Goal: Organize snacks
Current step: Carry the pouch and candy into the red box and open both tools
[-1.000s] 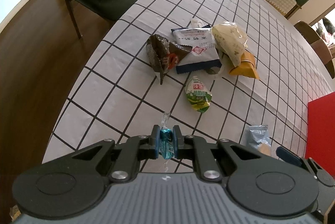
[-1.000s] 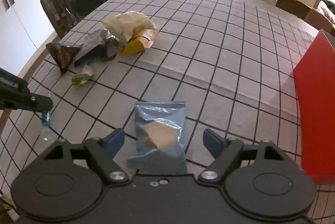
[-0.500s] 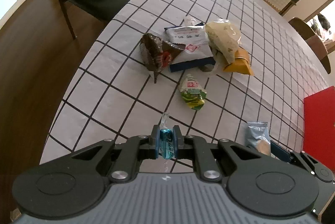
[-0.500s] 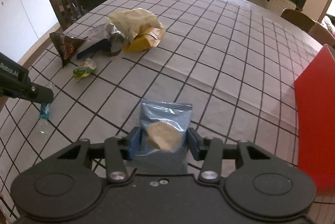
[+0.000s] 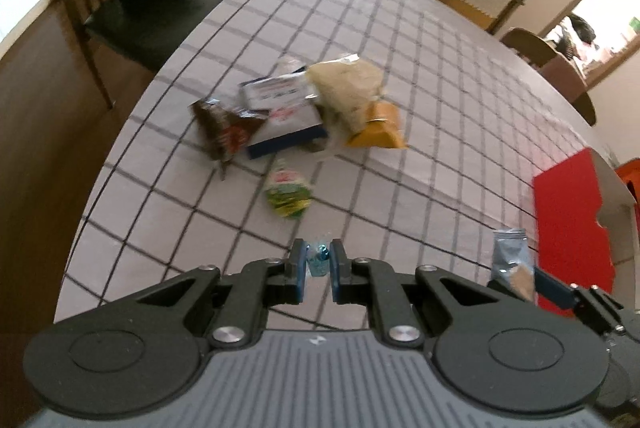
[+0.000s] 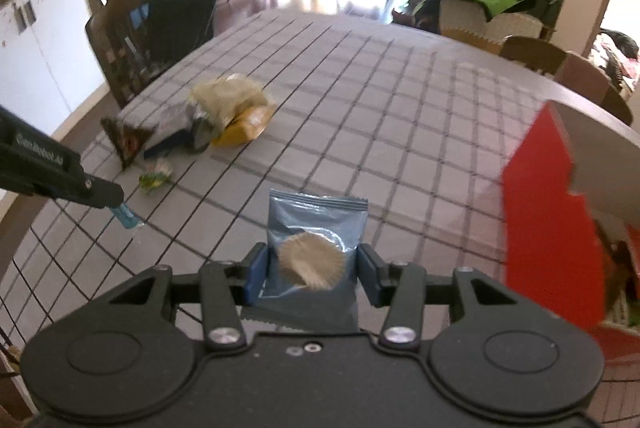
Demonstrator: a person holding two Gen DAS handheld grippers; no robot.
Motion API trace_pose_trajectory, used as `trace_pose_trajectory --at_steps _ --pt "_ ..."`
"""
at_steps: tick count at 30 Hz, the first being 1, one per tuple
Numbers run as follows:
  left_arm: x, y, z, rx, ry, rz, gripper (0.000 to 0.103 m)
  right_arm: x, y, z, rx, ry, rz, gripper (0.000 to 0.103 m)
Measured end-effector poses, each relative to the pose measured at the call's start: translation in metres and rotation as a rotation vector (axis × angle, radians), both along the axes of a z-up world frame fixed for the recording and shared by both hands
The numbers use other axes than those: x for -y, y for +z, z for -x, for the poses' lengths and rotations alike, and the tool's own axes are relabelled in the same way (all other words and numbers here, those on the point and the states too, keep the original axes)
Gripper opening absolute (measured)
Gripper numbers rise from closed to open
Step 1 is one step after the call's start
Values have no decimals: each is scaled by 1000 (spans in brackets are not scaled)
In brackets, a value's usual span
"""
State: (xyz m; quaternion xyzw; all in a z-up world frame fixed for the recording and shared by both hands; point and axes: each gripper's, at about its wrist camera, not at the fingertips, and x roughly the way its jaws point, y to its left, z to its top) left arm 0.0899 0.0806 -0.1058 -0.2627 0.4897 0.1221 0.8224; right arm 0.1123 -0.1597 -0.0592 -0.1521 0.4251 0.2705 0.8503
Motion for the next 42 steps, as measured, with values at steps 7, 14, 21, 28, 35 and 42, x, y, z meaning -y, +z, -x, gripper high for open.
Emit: trace_pose_trajectory --at_steps 7,14,21,28,35,42 --pt "34 25 -14 48 -73 -6 12 46 32 -9 36 -60 -51 47" --pt "92 60 -38 117 -195 -6 12 97 59 -22 90 -106 -72 47" --pt "159 88 -64 178 -326 -13 12 154 73 -42 142 -174 -76 47" --pt "230 105 -95 218 -440 -40 12 211 72 -66 154 -243 -74 47" --pt "290 99 -128 198 -532 -57 12 260 63 -91 138 -297 -65 47" --pt "327 82 -158 157 -574 -79 12 284 48 -113 118 -301 -21 47"
